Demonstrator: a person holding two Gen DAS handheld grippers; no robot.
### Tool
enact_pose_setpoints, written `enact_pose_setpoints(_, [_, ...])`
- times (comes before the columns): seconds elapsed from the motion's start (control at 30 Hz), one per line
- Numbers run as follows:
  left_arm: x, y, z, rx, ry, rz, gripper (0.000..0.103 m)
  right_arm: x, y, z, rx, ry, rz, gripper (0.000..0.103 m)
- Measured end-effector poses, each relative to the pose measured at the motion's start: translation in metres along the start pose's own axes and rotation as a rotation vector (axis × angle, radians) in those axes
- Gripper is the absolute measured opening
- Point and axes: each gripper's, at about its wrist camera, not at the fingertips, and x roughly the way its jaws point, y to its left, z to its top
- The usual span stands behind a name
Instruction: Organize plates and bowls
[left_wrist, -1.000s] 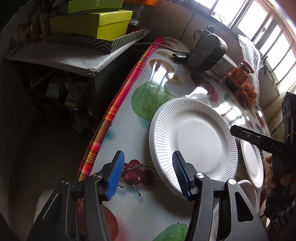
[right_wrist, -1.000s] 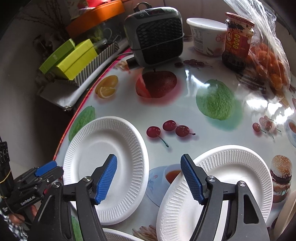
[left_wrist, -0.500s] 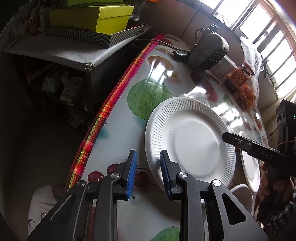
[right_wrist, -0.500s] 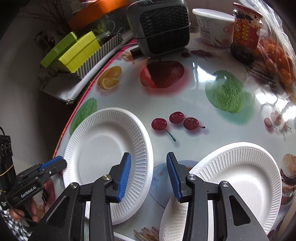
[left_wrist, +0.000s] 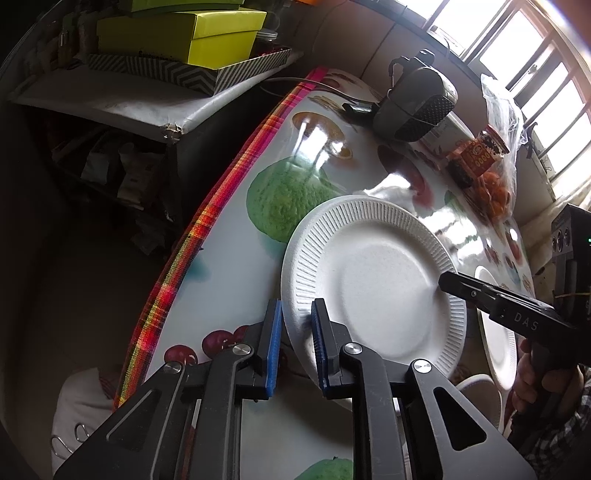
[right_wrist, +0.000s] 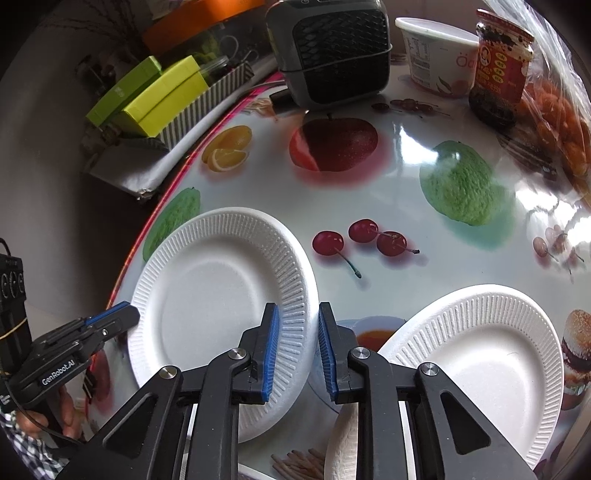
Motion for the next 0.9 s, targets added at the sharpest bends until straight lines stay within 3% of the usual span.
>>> enact_pose_setpoints(0.33, [-0.009, -0.003, 0.000, 0.014, -0.021, -0.002, 0.016, -0.006, -0.004, -0.003, 0.027, -0.013, 0.021, 0.021])
enact_pose_setpoints(0.9, [-0.050, -0.021, -0.009, 0.052, -0.078, -0.018, 0.017, -0.055, 0.002, -0.018, 0.030, -0.075, 0.042, 0.021])
